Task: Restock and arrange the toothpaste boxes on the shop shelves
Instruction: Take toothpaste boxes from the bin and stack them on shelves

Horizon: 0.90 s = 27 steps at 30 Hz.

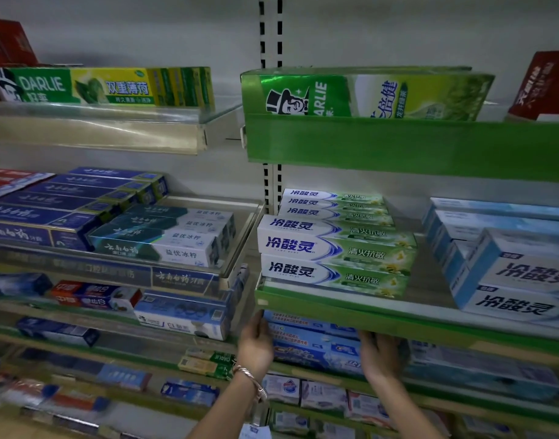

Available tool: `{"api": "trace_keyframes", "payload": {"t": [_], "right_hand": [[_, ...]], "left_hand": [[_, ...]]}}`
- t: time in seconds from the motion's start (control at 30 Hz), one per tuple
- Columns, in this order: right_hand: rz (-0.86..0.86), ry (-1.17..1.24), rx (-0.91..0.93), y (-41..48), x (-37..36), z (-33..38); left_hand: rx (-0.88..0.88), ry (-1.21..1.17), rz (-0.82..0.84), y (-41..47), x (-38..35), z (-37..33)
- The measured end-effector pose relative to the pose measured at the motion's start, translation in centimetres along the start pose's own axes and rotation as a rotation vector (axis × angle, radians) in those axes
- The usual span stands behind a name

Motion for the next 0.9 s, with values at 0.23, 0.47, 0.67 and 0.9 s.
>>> {"api": "trace_keyframes", "payload": {"t": [0.23,0.47,0.67,0.9], "right_hand": [[-0.108,-0.236,0.292,-0.9,0.0,0.0],[0.136,0.472,0.434,-13.0,2.3,7.8],[0.397,0.944,0.486,-17.5,3.4,20.6],[0.624,1.128,0.642,-29.1,0.5,32.3]], "left_hand": [[-0.21,0.117,-0.089,-3.5,1.2,-3.7],[-0.464,-0.214,0.077,-13.9,7.7,-10.9],[-0.633,-0.417,-0.036,-15.3,13.8,-22.7],[-0.87,-0.524,-0.259,-18.7,29.6,-30.8]]}}
Point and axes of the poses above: each hand's wrist, its own y-axis towards the middle knuckle, its own x-axis out of the back of the hand, z = x × y, the point moved 4 cm from there along y, towards the middle knuckle, and after that the axes turned 8 degrees about -z, right-handed, at the moved point
